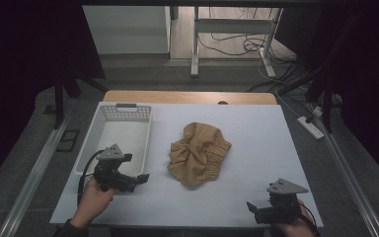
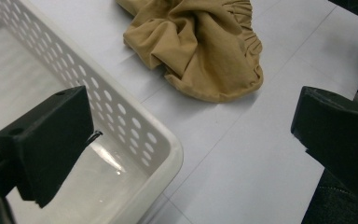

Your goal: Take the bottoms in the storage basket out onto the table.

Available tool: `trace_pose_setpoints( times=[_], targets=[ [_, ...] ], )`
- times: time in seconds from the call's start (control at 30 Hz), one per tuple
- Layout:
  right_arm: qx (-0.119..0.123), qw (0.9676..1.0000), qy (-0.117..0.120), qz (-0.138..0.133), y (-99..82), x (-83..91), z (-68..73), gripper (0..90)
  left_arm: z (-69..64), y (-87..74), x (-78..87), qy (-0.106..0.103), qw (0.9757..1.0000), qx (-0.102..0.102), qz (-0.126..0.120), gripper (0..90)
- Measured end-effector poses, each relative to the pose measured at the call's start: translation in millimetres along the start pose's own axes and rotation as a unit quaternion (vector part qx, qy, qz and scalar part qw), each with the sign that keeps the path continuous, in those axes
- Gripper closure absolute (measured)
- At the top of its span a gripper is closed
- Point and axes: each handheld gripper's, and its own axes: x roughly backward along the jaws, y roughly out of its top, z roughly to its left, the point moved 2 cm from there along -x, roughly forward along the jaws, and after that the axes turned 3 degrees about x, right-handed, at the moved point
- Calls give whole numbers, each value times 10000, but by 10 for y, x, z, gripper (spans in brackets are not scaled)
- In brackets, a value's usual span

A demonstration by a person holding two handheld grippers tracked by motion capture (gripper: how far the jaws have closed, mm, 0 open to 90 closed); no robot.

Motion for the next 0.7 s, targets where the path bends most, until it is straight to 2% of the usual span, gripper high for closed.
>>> trace_pose_setpoints(
  times=[0.43,0.7],
  targets=[
    [-22,10000,-11,-1,-1,2,-4,6,38,-174,135,127,9997,194,-67,0],
    [-39,10000,-13,-13,-1,1,-6,5,40,-253,212,206,9995,233,-84,0]
  ],
)
